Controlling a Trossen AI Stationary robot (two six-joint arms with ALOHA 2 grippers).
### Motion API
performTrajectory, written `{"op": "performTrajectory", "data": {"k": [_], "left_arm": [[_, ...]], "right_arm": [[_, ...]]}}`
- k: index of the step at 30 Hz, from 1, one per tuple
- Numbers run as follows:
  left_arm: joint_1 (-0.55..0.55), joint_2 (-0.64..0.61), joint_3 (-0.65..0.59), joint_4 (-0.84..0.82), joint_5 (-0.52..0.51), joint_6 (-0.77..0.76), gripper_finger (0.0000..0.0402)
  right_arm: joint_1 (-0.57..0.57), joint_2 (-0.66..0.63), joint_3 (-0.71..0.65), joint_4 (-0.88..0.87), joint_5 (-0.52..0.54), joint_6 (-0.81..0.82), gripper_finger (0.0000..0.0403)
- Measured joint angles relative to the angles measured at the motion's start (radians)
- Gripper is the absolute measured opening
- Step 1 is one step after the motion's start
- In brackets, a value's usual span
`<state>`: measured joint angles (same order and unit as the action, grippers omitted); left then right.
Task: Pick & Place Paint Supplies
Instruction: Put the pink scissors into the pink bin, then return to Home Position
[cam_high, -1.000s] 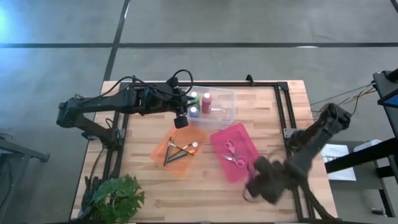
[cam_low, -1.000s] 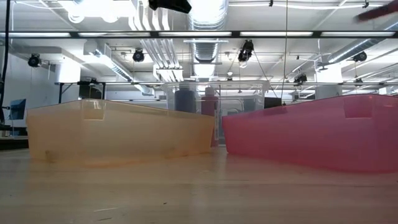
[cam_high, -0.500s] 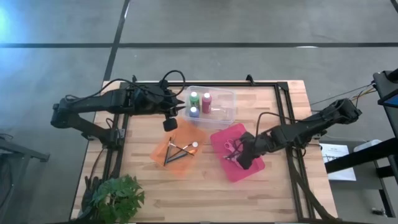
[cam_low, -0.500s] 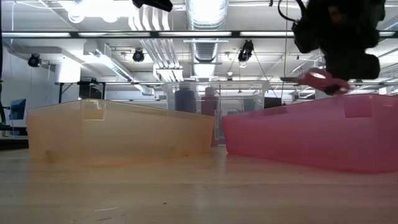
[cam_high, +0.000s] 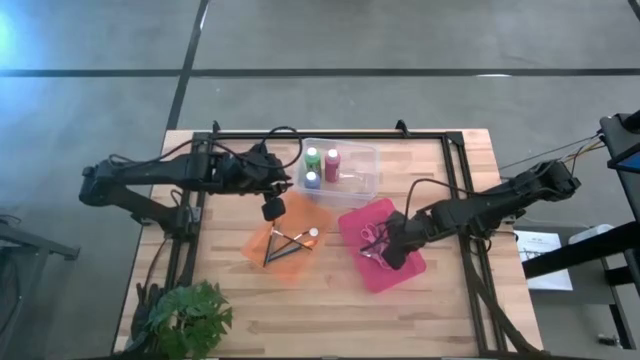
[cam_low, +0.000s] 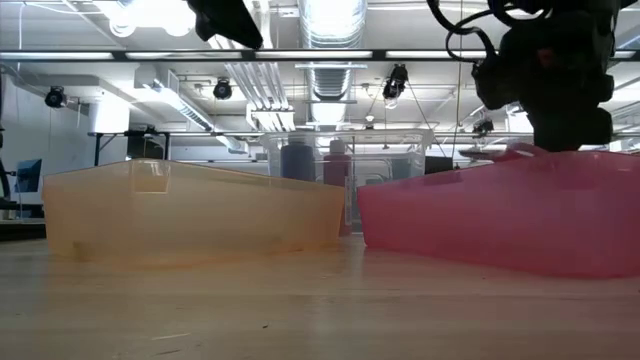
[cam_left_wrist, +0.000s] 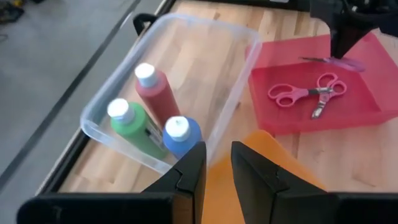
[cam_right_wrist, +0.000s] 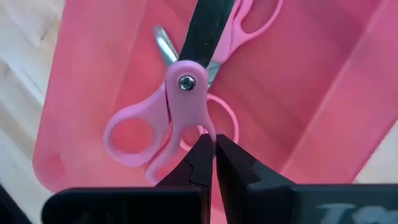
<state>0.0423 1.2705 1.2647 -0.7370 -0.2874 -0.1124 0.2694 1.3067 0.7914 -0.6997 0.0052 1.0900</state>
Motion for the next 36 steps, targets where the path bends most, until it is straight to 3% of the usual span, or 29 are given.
{"op": "performTrajectory", "data": {"k": [6, 15, 19, 26, 31, 36], "left_arm": [[-0.012, 0.000, -0.008, 0.004, 0.000, -0.020, 0.0083], [-0.012, 0.000, -0.009, -0.014, -0.007, -0.032, 0.0083], [-0.014, -0.005, -0.008, -0.124, -0.006, -0.117, 0.0083], [-0.058, -0.011, -0.047, -0.422, 0.069, -0.401, 0.0083], [-0.071, -0.011, -0.191, -0.334, 0.137, -0.527, 0.0078], [-0.071, -0.011, -0.336, -0.250, 0.138, -0.588, 0.0036]], "right_arm": [[-0.022, -0.018, 0.000, 0.012, -0.007, -0.040, 0.0025], [-0.027, -0.024, 0.000, 0.009, 0.014, -0.048, 0.0143], [-0.026, -0.041, 0.004, 0.008, 0.023, -0.022, 0.0172], [-0.026, -0.119, 0.018, 0.008, 0.108, 0.053, 0.0178], [-0.026, -0.192, 0.026, 0.010, 0.198, 0.080, 0.0178], [-0.028, -0.254, 0.033, 0.007, 0.233, 0.079, 0.0178]]}}
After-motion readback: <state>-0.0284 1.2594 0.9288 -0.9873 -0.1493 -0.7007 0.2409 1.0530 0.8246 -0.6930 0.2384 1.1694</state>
